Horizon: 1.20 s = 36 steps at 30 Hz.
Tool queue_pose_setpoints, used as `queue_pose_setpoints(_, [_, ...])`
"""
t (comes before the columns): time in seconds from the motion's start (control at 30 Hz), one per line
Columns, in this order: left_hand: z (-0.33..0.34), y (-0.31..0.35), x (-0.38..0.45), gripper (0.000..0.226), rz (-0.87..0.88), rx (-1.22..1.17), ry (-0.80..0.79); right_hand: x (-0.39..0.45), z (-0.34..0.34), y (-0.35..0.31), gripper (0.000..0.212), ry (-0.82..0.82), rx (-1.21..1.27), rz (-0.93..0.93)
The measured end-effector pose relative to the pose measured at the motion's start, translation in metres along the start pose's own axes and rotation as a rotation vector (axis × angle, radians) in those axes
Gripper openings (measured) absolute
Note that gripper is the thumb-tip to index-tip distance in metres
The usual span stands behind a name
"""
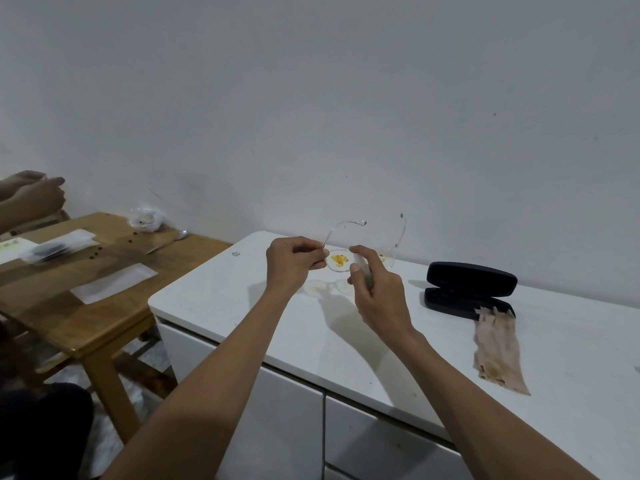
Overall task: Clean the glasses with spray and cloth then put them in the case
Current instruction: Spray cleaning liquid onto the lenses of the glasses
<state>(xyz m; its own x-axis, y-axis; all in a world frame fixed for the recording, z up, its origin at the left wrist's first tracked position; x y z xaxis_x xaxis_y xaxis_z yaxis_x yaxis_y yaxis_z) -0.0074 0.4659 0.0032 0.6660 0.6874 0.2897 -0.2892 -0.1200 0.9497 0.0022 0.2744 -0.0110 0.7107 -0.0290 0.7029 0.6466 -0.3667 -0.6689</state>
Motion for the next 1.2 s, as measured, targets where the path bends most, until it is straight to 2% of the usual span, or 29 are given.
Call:
queue_pose_setpoints(0.5, [0.001, 0.003, -0.002, 0.017, -0.007, -0.007, -0.009, 0.002, -0.002, -0.014, 0.039, 0.031, -0.111, -0.142])
queue_pose_setpoints(0.8, [0.003, 0.006, -0.004, 0.017, -0.003, -0.009, -0.016, 0.003, -0.002, -0.017, 0.034, 0.050, -0.122, -0.151])
queue_pose_setpoints(0.97, [0.003, 0.006, -0.005, 0.017, -0.001, -0.005, -0.018, 0.003, -0.001, -0.019, 0.042, 0.055, -0.132, -0.165])
queue_pose_setpoints(1.2, [0.002, 0.007, -0.005, 0.016, -0.004, 0.000, -0.010, 0.002, -0.003, -0.017, 0.026, 0.092, -0.152, -0.158])
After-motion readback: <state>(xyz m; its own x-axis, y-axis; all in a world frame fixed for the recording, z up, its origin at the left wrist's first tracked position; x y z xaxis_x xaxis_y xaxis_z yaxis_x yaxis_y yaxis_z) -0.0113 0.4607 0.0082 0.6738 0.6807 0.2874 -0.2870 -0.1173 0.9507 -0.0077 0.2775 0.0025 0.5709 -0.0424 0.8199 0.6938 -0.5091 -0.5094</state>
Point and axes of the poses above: each hand's wrist, its own x-axis towards the middle knuckle, its own z-axis out of the palm, y = z × x, the point moved 7 cm from there along x, towards the middle knuckle, and after that the axes turned 15 degrees about y, right-handed, at the moved point
